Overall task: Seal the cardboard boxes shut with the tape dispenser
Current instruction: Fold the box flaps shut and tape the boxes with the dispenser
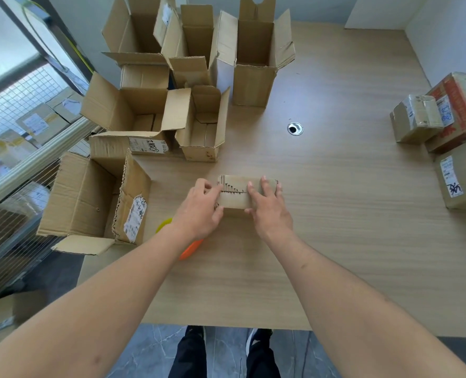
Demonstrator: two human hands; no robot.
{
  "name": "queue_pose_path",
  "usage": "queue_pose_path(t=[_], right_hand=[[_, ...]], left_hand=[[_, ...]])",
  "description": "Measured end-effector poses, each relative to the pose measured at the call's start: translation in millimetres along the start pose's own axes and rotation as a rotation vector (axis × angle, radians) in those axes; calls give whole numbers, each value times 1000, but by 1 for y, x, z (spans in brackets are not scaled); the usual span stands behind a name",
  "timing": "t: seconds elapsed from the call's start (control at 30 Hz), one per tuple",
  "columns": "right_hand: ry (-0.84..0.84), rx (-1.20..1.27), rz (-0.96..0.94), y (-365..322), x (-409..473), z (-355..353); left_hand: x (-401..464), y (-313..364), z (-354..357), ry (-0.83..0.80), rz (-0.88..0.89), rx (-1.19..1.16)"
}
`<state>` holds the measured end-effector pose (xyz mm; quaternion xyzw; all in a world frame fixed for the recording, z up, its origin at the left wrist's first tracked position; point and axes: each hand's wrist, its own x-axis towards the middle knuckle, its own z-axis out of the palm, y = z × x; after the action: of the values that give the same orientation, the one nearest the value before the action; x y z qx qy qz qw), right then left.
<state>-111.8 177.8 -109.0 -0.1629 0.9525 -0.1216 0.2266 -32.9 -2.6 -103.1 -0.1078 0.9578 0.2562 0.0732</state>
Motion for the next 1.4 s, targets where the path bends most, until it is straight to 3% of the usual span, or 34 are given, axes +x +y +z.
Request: queue_pose_path(t=[0.07, 0.13, 0.27, 0.5, 0.7, 0.83, 1.0, 1.23, 1.4], right_hand=[[0, -13, 16, -5, 0, 1], [2, -31, 27, -6, -2, 4], [29, -40, 39, -6, -7, 10], [36, -39, 59, -5, -13, 18], [32, 11, 92, -7, -17, 17], [24, 36, 67, -6, -20, 13], [2, 130, -46, 1, -31, 20], [37, 500, -93, 17, -31, 19], [119, 447, -109, 19, -33, 9]], left_hand=[[-16, -9, -5, -1, -168, 59], [-33, -21, -6, -130, -298, 183], [-59, -42, 7, -283, -331, 227], [-76, -39, 18, -242, -194, 60], [-88, -43, -5, 15, -136, -95], [-86, -43, -25, 135, 55, -148], [-59, -33, -33, 109, 295, -62], [-39, -26, -19, 23, 331, 71], [-28, -24, -26, -25, 366, 135]])
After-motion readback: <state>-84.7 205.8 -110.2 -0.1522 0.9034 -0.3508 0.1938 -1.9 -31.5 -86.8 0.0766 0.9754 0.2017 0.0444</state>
